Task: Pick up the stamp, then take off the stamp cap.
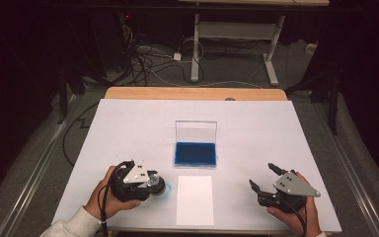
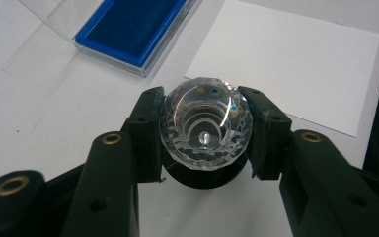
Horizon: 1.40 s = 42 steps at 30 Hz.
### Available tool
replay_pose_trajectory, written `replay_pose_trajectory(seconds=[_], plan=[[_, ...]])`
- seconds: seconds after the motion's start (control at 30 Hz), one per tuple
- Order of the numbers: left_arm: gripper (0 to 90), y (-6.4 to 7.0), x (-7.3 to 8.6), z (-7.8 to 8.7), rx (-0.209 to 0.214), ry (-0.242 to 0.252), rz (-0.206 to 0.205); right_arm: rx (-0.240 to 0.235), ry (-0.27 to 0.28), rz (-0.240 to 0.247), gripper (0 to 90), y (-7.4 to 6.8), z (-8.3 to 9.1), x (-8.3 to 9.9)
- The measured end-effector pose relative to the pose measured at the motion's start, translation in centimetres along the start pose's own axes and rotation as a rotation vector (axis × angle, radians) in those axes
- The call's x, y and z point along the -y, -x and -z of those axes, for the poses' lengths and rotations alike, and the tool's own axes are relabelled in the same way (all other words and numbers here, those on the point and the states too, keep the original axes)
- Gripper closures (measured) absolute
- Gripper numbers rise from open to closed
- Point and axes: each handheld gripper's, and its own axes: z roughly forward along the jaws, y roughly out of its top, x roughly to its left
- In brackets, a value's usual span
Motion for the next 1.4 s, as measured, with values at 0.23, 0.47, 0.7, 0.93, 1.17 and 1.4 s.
replay_pose_trajectory(seconds=[0.23, 0.47, 0.7, 0.93, 1.17, 1.4], plan=[[54.5, -0.1, 0.0, 0.2, -0.002, 0.011, 0.003, -0.001, -0.005, -0.004, 22.9, 0.0, -0.1, 0.1], [54.5, -0.6, -0.1, 0.5, -0.011, 0.025, 0.008, -0.001, -0.007, -0.003, 22.9, -0.1, -0.2, 0.0], [54.5, -0.8, -0.5, 0.7, -0.017, 0.031, 0.017, -0.005, -0.010, -0.005, 23.0, -0.2, -0.2, 0.1], [54.5, -0.8, -0.7, 0.6, -0.020, 0.024, 0.004, -0.001, -0.012, -0.002, 23.0, -0.3, 0.0, 0.1], [54.5, -1.1, -0.6, 0.7, -0.026, 0.033, 0.018, -0.005, -0.014, -0.001, 23.0, -0.3, -0.2, 0.1], [54.5, -1.1, -0.8, 0.6, -0.030, 0.029, 0.015, -0.012, -0.016, 0.005, 23.0, -0.5, -0.2, 0.2]])
